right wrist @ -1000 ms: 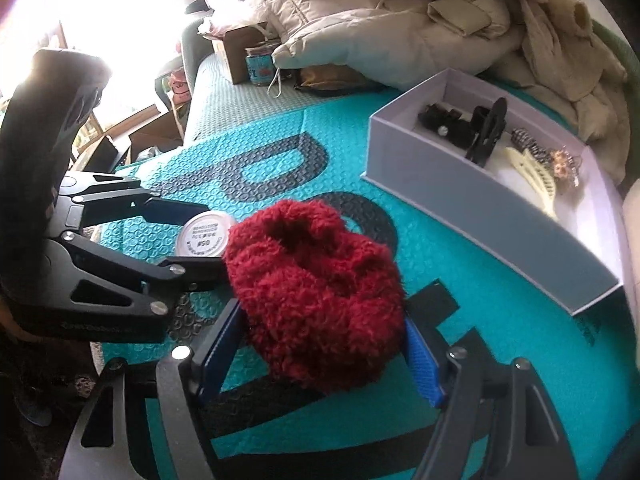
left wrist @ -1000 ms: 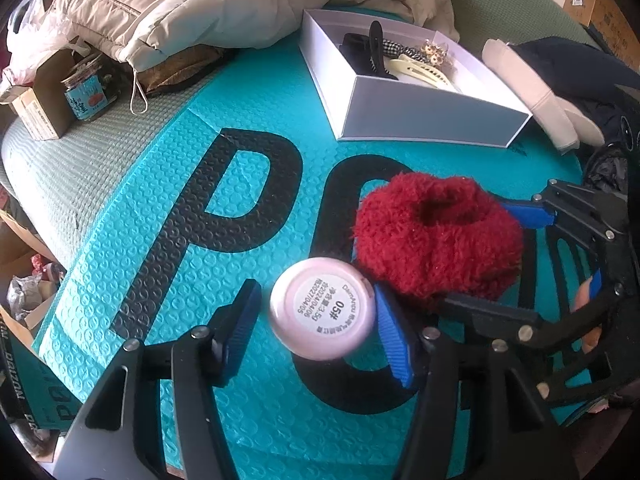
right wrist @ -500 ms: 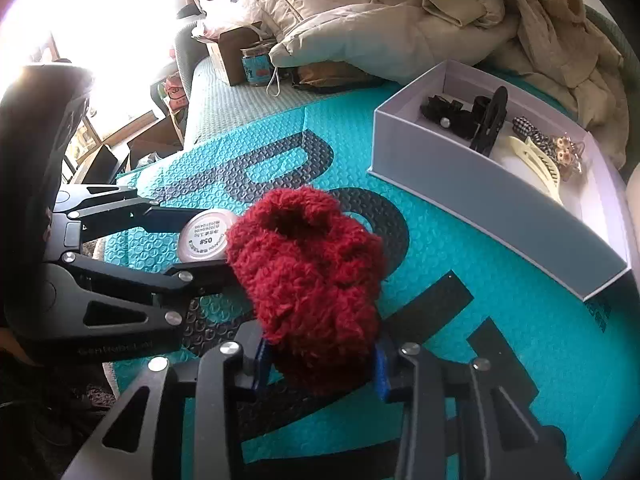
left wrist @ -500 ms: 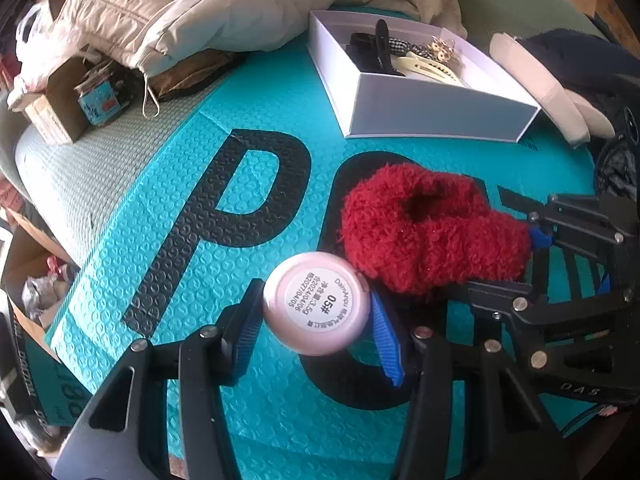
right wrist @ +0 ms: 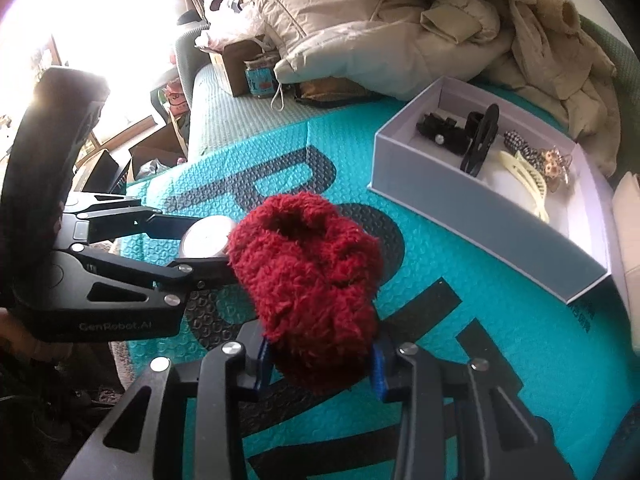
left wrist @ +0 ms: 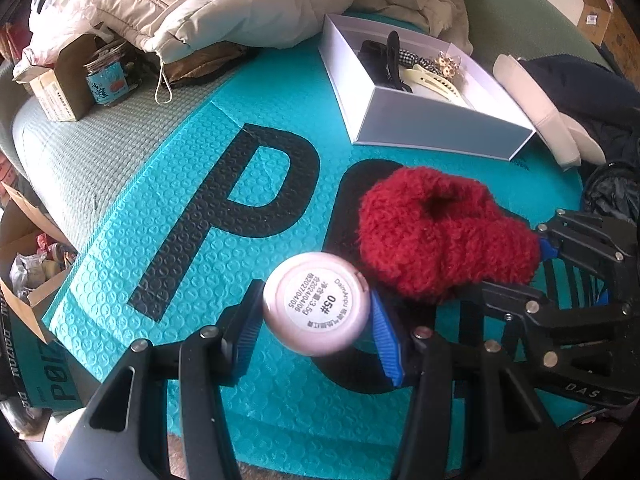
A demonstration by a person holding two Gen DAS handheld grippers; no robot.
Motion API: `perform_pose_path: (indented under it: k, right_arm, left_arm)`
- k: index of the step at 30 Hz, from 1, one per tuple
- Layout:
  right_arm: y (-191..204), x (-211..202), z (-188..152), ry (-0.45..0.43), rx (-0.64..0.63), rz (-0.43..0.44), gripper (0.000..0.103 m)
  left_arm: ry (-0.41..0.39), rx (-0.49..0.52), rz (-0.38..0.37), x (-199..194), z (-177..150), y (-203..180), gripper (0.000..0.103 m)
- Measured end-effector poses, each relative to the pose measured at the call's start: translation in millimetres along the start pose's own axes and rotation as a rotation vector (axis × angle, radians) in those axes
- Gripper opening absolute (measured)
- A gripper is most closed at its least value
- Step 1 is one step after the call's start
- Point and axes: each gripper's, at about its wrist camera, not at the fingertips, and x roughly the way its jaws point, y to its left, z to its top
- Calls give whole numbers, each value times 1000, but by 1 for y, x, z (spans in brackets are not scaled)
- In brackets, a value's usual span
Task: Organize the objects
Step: 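Carry the jar and scrunchie in both tools over the white box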
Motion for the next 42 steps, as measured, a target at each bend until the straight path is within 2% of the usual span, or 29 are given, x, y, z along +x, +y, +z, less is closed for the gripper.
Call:
perform_pose_path:
  k: [5,19,33,42]
  right_arm:
    - [-2,-13,1,-13,18,-3,38]
    - [-5,-68,-6,-83,31,-42,38]
    - [-28,-120,-45,-126,108,-134,38]
    - [-39,-138,-64,-132,142,-163,38]
  left_arm:
    - [-13,-4,-25,-13,5,-4,49]
    - [-77,77,-16,-57,16,-42,49]
    - [-99,196,-60,-72,18,-111,49]
    - [-94,249,-83,-74,17,-148,49]
